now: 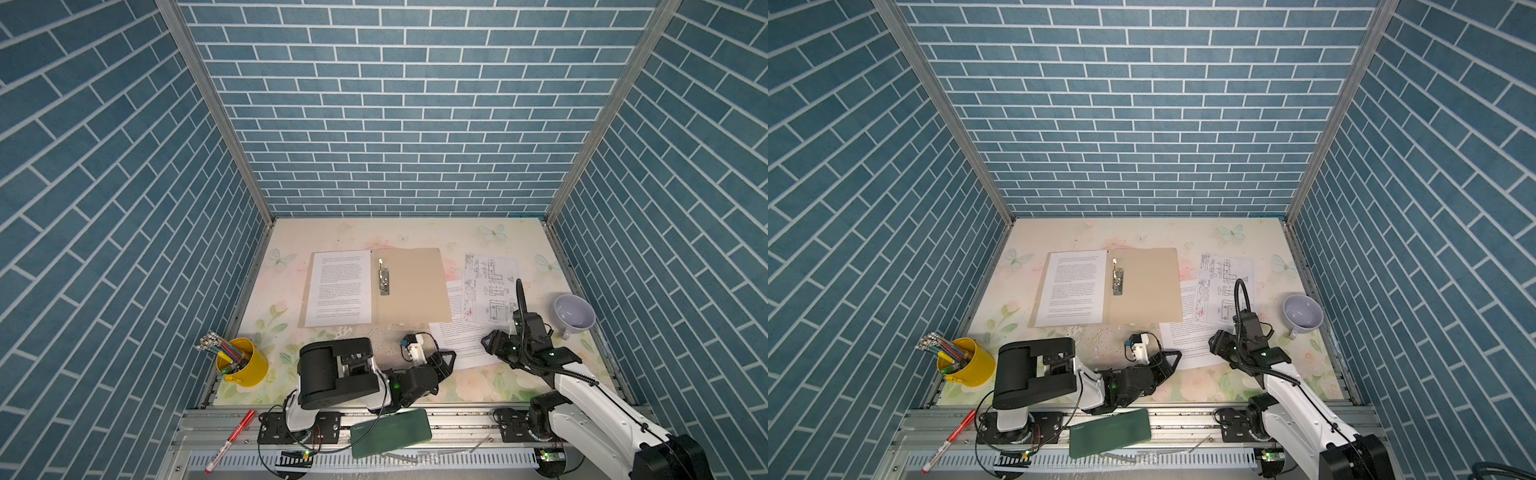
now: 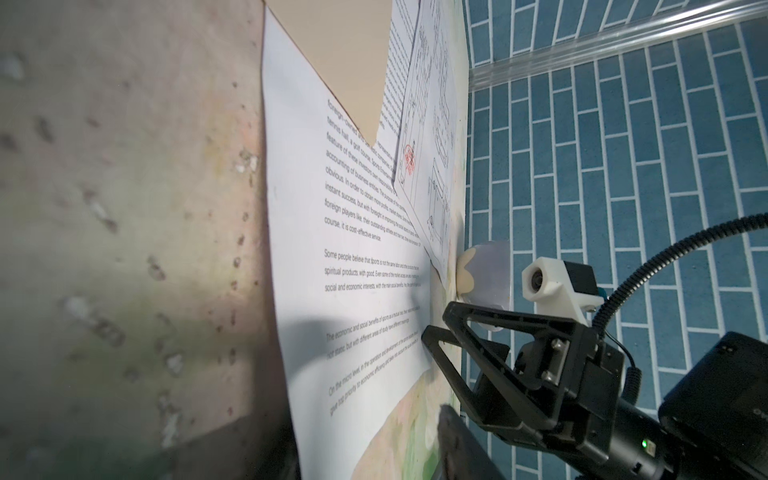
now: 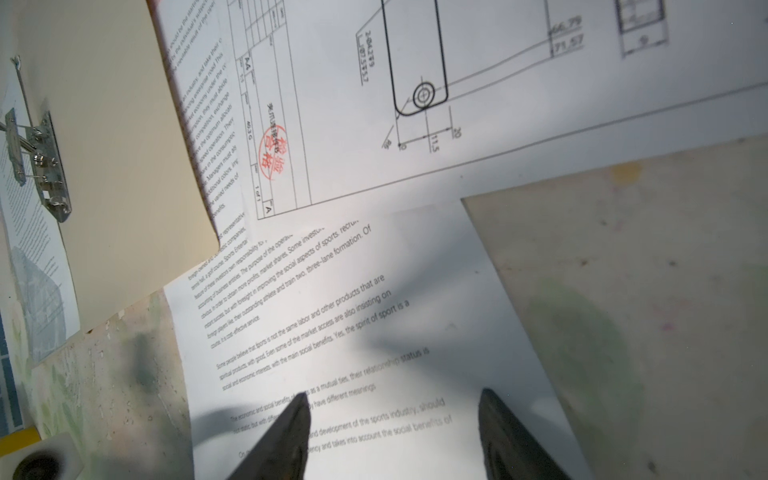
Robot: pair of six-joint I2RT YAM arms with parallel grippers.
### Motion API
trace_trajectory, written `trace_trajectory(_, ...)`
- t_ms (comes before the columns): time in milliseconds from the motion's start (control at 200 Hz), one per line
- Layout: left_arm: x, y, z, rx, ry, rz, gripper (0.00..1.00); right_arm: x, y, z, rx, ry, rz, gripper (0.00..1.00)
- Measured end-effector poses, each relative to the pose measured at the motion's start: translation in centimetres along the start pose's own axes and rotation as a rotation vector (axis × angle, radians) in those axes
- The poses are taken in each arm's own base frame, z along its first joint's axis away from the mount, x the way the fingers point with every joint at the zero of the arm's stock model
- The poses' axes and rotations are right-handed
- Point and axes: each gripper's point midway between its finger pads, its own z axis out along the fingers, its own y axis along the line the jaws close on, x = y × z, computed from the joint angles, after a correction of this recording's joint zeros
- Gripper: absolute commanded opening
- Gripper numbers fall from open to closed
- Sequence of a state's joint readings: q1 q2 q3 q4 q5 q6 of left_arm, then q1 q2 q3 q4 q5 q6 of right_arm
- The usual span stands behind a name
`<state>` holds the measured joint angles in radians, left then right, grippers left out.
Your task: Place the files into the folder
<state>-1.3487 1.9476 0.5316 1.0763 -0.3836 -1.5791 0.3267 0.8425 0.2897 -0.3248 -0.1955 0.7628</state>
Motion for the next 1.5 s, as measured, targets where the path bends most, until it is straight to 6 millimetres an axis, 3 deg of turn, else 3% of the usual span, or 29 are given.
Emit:
trace_trajectory(411,-0.5,0.6,0.3,-0.005,-0.002,0.017,0.07,0.2,0.0,-0.2,-0.001,0.006,0.0,0.65)
trace_trajectory(651,-0.9,0.6,-0.4,-0.036,-0.001,0.084,0.02,0.4,0.1,-1.4,-0.008,-0.005,-0.002,0.71)
trace_trajectory(811,-1.3,0.2,-1.2,-0.075,0.003,0.141,0.0,-0.7,1.1,-3.0,-0.028,-0.044,-0.007,0.73)
trace_trajectory(1136,-1.8,-3.5,-2.6,-0.011,0.001,0.155,0.0,-2.8,2.4,-5.6,-0.03,-0.111,-0.002,0.76)
trace_trajectory(1307,-2.7,-8.0,-4.3,0.047,-0.009,0.173,0.0,-4.3,2.7,-7.5,-0.011,-0.175,0.006,0.78)
trace_trajectory(1502,-4.6,-14.2,-7.9,0.137,-0.041,0.176,0.0,-6.3,3.9,-10.2,-0.027,-0.263,0.003,0.78)
